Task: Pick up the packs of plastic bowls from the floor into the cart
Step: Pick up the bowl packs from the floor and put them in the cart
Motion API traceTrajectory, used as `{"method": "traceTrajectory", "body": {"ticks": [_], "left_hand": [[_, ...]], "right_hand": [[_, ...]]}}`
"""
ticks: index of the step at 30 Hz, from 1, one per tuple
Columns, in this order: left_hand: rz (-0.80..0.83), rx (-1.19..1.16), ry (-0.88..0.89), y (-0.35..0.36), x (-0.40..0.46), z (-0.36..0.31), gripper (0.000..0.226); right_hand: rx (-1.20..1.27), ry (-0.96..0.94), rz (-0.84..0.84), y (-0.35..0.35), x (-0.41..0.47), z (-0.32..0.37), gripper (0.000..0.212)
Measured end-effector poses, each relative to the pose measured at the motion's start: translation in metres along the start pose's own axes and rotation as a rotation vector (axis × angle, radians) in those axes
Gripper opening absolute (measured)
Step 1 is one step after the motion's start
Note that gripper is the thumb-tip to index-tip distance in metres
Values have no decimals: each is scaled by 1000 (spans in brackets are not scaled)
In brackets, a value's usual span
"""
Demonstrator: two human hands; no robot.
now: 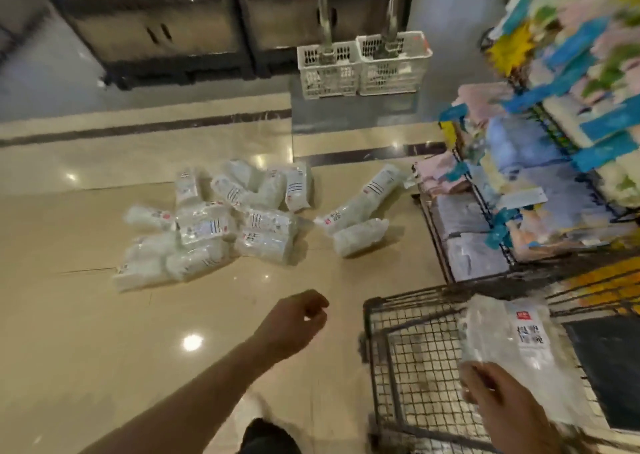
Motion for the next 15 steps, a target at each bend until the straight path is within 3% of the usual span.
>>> {"method": "traceTrajectory", "body": {"ticks": [2,6,10,15], "left_hand": [[-88,58,-44,-54,-8,75,25],[-193,62,-255,-150,-41,236,26],[-232,-33,-453,-223,-84,355,18],[-271,-132,-608,-282,-93,446,12]], "right_hand": [[26,15,-2,50,-12,28,21],[-7,-60,178,164,-29,101,46],[-255,-55,243,275,-33,183,22],[-373,-244,359,406,-17,323,17]]}}
Point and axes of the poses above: each hand's wrist, its own x-axis towards the middle knuckle, its own y-axis out of the palm, z = x × y, the point moved 6 cm from there along x, towards the middle knuckle
